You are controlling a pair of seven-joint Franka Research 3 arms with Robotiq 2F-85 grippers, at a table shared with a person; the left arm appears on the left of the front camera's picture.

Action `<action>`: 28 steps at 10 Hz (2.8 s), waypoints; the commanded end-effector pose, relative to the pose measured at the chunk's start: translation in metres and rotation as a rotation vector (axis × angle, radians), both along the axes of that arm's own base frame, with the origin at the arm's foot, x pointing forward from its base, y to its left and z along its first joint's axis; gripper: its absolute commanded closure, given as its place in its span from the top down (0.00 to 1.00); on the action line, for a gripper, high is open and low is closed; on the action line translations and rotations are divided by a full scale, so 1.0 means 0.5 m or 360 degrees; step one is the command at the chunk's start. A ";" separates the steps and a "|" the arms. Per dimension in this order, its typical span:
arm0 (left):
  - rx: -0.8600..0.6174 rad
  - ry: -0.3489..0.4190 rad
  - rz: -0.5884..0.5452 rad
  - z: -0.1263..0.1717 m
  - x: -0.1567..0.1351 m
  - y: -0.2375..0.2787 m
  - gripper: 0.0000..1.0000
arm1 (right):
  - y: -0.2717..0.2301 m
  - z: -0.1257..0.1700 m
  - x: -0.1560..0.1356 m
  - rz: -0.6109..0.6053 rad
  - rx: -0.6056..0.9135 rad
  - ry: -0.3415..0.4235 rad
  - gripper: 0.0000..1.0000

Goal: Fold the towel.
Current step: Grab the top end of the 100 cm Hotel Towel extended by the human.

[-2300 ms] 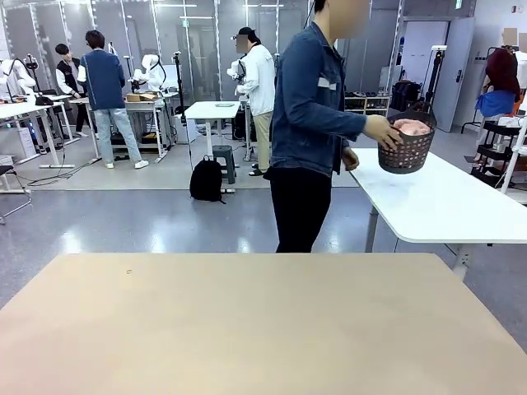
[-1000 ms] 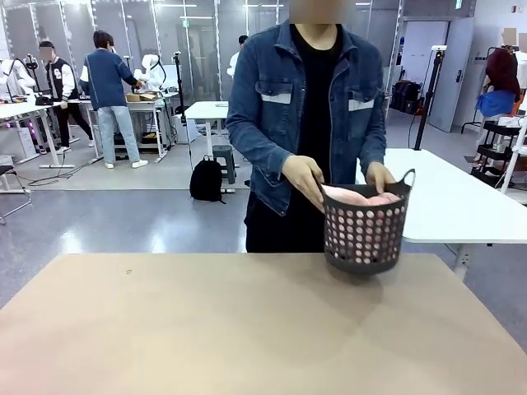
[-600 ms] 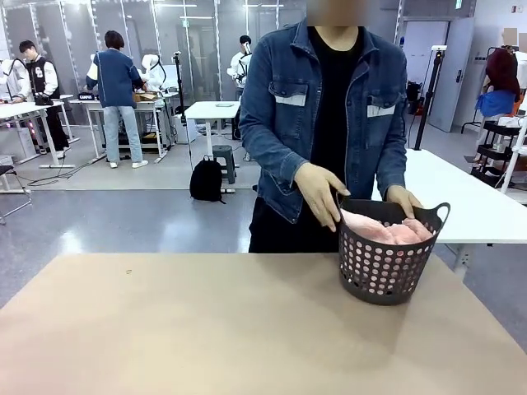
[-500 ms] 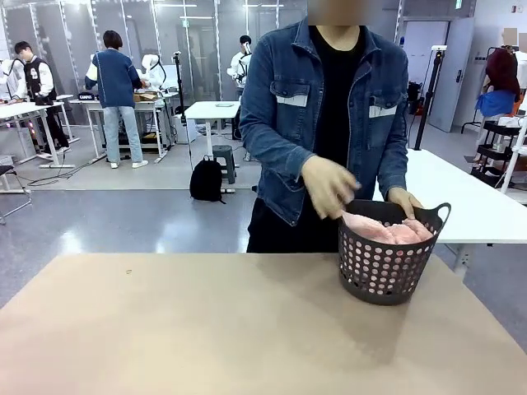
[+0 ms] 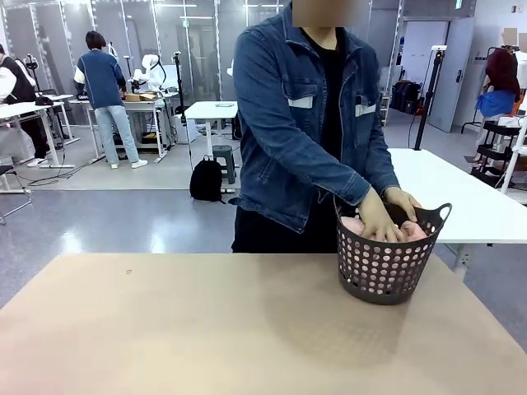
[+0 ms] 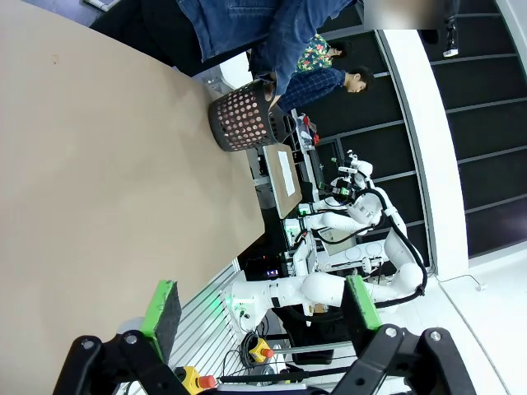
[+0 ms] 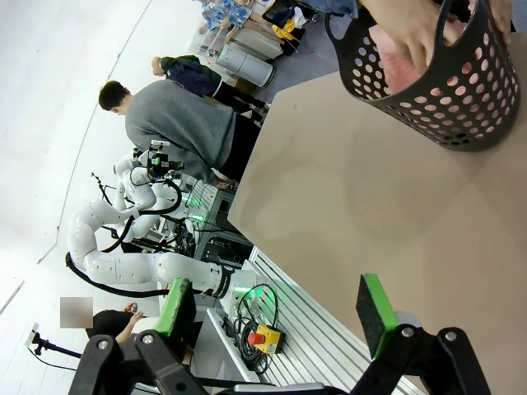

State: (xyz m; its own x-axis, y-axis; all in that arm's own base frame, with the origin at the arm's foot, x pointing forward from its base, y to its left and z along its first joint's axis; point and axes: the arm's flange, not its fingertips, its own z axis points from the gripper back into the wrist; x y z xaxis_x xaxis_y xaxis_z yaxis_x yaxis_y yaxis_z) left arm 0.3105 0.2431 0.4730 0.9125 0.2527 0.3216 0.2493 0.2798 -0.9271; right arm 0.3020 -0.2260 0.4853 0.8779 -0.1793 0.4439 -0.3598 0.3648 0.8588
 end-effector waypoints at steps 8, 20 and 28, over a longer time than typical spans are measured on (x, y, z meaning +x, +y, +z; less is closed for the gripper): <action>-0.0015 -0.0023 -0.0019 -0.001 -0.001 0.004 1.00 | -0.001 0.002 0.003 -0.0004 0.0030 -0.0022 1.00; -0.0015 -0.0023 -0.0019 -0.001 -0.001 0.004 1.00 | -0.001 0.002 0.003 -0.0004 0.0030 -0.0022 1.00; -0.0015 -0.0023 -0.0019 -0.001 -0.001 0.004 1.00 | -0.001 0.002 0.003 -0.0004 0.0030 -0.0022 1.00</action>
State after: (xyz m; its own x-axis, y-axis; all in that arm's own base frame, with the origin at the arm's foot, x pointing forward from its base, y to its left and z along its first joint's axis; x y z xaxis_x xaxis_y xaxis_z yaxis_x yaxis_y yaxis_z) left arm 0.3105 0.2431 0.4730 0.9125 0.2527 0.3216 0.2493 0.2797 -0.9272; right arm 0.3020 -0.2260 0.4853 0.8779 -0.1794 0.4440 -0.3598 0.3647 0.8588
